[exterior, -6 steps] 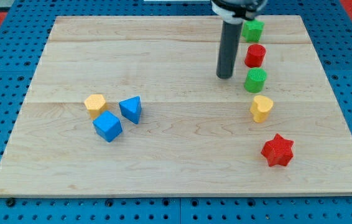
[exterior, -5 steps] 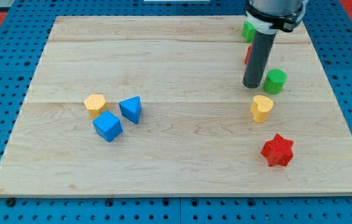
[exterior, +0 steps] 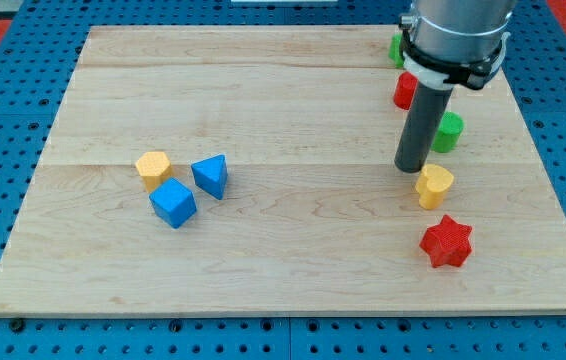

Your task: Nudge the yellow heart and green circle

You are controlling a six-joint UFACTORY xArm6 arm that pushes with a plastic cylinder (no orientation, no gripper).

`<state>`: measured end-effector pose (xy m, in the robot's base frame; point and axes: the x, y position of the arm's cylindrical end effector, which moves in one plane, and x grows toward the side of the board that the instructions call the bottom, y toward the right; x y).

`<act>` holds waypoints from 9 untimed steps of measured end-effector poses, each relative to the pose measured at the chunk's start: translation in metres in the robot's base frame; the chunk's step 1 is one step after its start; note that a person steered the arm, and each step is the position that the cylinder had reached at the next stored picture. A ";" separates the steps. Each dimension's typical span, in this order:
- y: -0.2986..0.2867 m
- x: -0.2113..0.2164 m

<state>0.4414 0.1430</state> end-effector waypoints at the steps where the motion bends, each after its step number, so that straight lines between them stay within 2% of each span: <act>1: 0.010 0.001; 3: 0.010 0.028; 5: 0.129 -0.002; 6: 0.106 -0.032; 7: 0.035 -0.052; 8: 0.027 -0.059; 9: 0.019 -0.089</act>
<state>0.3527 0.1615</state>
